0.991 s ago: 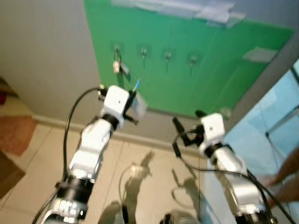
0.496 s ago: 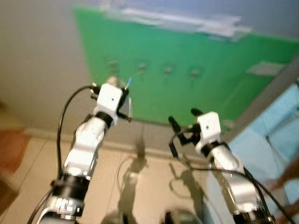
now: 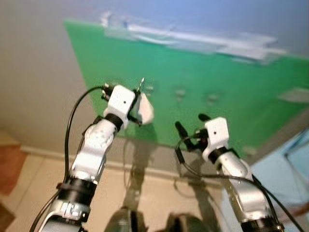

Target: Hang keys on a hook

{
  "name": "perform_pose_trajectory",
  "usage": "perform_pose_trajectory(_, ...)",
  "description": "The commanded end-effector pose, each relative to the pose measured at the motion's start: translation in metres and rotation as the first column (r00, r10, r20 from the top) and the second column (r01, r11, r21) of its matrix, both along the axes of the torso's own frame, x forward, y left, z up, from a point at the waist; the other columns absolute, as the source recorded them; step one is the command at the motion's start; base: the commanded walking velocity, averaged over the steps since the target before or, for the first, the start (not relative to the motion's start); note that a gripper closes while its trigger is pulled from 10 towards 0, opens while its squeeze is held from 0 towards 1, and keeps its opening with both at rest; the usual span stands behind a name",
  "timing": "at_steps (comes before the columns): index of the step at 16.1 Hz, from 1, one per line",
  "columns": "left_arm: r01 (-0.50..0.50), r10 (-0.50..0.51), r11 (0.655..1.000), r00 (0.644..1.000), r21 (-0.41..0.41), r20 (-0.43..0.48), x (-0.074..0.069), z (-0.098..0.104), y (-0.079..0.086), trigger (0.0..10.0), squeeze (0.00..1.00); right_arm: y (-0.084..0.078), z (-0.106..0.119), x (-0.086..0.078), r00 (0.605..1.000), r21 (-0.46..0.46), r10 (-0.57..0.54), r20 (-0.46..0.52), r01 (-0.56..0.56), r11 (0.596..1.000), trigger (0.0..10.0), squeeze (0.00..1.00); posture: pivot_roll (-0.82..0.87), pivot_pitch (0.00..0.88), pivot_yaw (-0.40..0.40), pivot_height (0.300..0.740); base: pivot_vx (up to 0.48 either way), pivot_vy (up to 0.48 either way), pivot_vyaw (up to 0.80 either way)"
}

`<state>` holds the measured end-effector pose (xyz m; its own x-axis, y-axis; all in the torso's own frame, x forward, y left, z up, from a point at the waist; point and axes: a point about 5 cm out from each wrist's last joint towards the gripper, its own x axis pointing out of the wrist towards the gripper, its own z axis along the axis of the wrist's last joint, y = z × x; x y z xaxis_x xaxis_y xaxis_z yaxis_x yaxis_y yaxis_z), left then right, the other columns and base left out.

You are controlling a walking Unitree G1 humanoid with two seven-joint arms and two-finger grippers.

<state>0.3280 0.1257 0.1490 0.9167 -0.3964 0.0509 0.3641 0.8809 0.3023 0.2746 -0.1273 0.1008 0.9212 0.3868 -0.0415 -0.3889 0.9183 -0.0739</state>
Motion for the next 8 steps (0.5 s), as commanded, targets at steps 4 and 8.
perform_pose_trajectory(4, 0.002, -0.002, 1.000, 1.000, 0.009, 0.002, 0.0011, 0.0029, -0.0046, 0.0, 0.00, -0.0096, -0.0024, -0.0036, 1.000, -0.018, -0.030, -0.008, 0.029, 0.999, 10.0, 0.00, -0.11, 0.142, -0.041, 0.710, 0.000, 0.000, 0.00)
perform_pose_trajectory(8, -0.020, 0.021, 0.998, 1.000, 0.060, -0.019, 0.0067, 0.0000, -0.0025, 0.0, 0.00, -0.0093, -0.0025, -0.0045, 1.000, -0.020, -0.026, -0.011, 0.026, 0.999, 10.0, 0.00, -0.12, 0.145, -0.042, 0.710, 0.000, 0.000, 0.00)
